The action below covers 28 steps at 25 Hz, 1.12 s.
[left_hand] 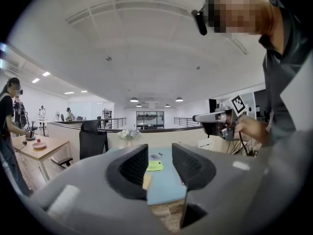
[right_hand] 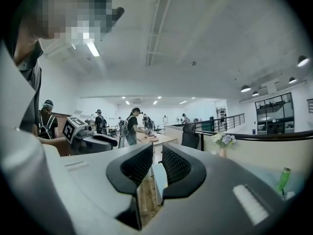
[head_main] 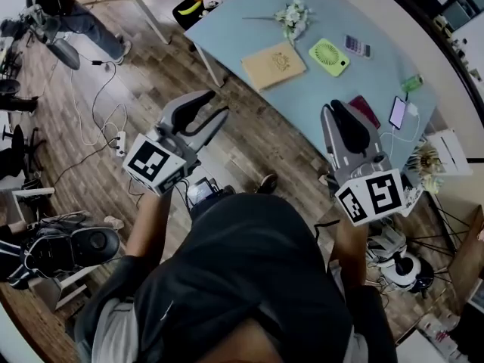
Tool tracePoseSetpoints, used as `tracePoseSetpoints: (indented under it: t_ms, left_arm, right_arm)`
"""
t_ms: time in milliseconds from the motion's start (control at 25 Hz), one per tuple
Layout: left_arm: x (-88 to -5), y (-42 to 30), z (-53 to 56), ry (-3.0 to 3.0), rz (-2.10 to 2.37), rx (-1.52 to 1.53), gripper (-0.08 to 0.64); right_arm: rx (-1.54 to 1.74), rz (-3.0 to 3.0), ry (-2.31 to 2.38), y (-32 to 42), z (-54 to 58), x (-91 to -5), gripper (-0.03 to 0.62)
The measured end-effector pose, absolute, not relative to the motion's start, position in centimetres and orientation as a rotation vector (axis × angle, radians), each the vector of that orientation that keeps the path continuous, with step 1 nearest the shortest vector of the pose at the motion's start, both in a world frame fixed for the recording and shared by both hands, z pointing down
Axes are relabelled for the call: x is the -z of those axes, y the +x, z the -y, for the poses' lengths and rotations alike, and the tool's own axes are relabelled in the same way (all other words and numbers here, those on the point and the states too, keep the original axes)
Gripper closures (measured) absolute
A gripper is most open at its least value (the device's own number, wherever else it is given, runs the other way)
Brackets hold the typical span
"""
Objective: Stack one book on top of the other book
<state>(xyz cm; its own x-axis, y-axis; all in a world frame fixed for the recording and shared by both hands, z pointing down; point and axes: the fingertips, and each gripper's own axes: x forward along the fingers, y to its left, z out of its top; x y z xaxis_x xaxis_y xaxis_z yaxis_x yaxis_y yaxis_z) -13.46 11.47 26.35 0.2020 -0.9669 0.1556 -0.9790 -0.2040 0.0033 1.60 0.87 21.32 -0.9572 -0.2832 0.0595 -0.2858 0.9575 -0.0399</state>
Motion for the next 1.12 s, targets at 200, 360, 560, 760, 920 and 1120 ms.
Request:
tracePoseSetpoints:
  t_ms: [200, 360, 560, 760, 920, 1120]
  left_arm:
    - [-26.7, -12.3, -9.9, 2.328, 1.944, -0.211, 0.354]
    - [-26.6, -11.6, -8.5, 2.326, 1.941, -0.241, 0.353]
    - [-26.2, -11.1, -6.0, 2.356, 1.902, -0.266, 0.354]
    - [-26.9, -10.7, -3.1, 2.420, 1.834, -0.278, 0.353]
    - [-27.3, -11.1, -0.2, 2.483, 1.753, -0.280, 0.354]
    - [-27.7, -13.2, 3.5, 2.519, 1.667, -0.284, 0.353]
  right_arm:
    - [-0.089, 3.072, 0.404, 2.9, 0.9, -22.0, 0.551]
    - [-0.107, 3.081, 0.406, 3.8, 2.0, -22.2, 0.551]
    - [-0.137, 3.078, 0.447, 4.5, 3.6, -22.4, 0.551]
    - [-0.165, 3.066, 0.503, 5.1, 5.0, -23.3, 0.551]
    - [-0.189, 3.040, 0.585, 4.8, 6.4, -24.0, 0.551]
    - [-0.221, 2.992, 0.671, 3.1, 8.5, -25.0, 0.551]
